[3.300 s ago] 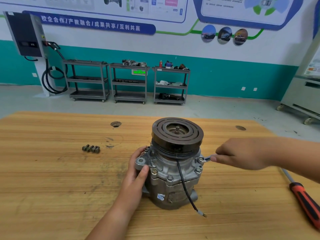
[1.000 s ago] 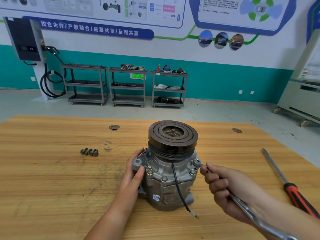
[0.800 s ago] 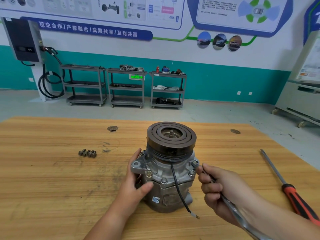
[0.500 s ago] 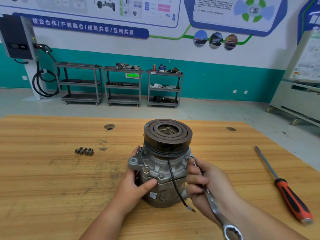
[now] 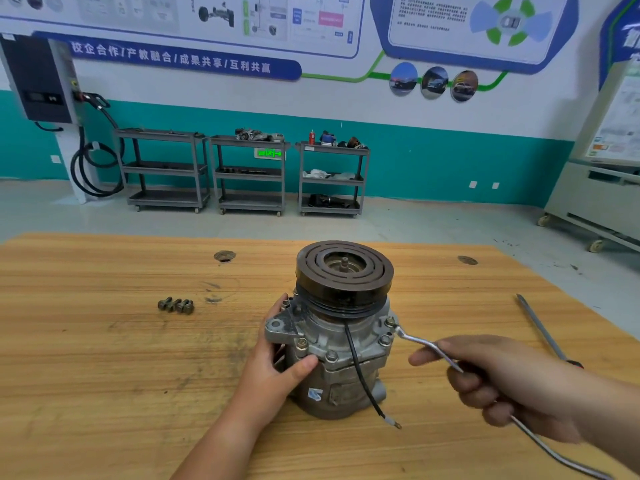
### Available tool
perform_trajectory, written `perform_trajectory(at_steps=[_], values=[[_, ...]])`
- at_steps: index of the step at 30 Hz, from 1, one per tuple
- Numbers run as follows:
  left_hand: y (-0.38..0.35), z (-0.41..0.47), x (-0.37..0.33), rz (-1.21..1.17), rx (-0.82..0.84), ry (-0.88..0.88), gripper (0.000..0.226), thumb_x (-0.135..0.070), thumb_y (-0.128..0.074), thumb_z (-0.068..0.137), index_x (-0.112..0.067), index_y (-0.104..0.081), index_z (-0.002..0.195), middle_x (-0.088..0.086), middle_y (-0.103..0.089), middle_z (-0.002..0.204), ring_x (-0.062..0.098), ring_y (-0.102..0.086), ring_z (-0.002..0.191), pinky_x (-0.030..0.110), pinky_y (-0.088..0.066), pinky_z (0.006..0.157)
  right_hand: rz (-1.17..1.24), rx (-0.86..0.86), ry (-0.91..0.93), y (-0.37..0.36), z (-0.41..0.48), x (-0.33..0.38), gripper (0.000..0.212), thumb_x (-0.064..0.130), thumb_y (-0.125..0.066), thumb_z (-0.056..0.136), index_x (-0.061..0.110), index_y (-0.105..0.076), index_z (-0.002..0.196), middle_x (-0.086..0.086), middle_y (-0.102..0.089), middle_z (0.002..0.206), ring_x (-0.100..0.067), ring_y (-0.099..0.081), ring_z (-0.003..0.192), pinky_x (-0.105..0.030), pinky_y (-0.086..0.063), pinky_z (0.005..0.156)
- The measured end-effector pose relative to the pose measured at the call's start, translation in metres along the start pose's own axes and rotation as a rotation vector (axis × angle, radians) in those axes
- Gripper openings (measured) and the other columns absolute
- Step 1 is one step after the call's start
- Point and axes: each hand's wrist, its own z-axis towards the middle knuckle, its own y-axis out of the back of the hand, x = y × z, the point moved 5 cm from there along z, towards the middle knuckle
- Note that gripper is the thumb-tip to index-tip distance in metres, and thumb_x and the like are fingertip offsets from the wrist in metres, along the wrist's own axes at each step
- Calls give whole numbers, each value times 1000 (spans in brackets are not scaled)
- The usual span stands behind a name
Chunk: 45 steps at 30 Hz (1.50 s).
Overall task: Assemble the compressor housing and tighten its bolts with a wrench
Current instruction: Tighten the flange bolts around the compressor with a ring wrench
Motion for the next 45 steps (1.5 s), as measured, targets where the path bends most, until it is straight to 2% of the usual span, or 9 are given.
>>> perform_trajectory(at_steps=[4,9,13,18,28,32,35,38,45], values=[[1,0,0,16,-13,-21,96,-66,-75,52,-40,-35,135,-39,-53,122,-14,-50,115,1,-41,82,-609,-52,302,29,9,29,23,20,-45,98,18,-67,90,8,-42,55,-7,-36,49,-21,-33,48],[2,1,-1,14,-39,-23,103,-77,-75,47,-41,-37,135,-33,-55,125,-9,-52,116,5,-42,85,-1221,86,452,42,24,55,31,62,-26,82,52,-55,90,4,-55,73,-10,-49,67,-27,-42,67],[2,0,-2,-1,-32,-9,103,-75,-78,46,-40,-38,134,-31,-57,123,-6,-54,115,6,-44,83,-1578,-87,676,54,41,73,52,74,-5,73,41,-45,74,9,-52,64,-6,-50,63,-29,-43,63],[1,-1,-8,15,-29,-23,101,-76,-75,48,-36,-38,133,-37,-55,121,-13,-52,112,2,-42,81,-1708,-40,764,41,64,75,49,74,-3,73,34,-31,66,9,-44,61,-5,-40,55,-20,-27,50],[1,-1,-7,33,17,51,115,-79,-76,42,-31,-34,138,-39,-54,121,-15,-50,115,2,-41,82,-1727,104,872,24,83,83,49,72,-10,80,32,-39,78,11,-47,71,-8,-46,68,-27,-39,68],[0,1,-3,142,61,93,141,-75,-78,29,-9,-33,145,-17,-62,119,-12,-52,113,3,-42,85,-1734,48,865,26,79,75,49,73,-5,77,34,-35,79,11,-44,70,-9,-45,68,-30,-42,69],[0,2,-1,212,57,110,118,-61,-75,37,-4,-45,135,-12,-64,114,-6,-57,111,3,-43,82,-1720,-20,815,26,76,69,51,75,-2,73,33,-32,75,10,-41,66,-8,-40,61,-30,-41,64],[-2,3,-4,255,88,121,123,-53,-77,37,4,-39,139,-1,-63,125,5,-56,119,28,-44,103,-1740,-43,729,26,77,68,50,73,-7,73,32,-35,75,9,-43,66,-6,-39,58,-29,-38,61],[-4,1,-4,258,67,134,96,-54,-79,35,-18,-56,121,-4,-68,113,7,-61,110,39,-48,99,-1736,-167,602,21,67,60,53,74,-5,68,31,-36,67,9,-45,63,-4,-41,56,-21,-31,49]])
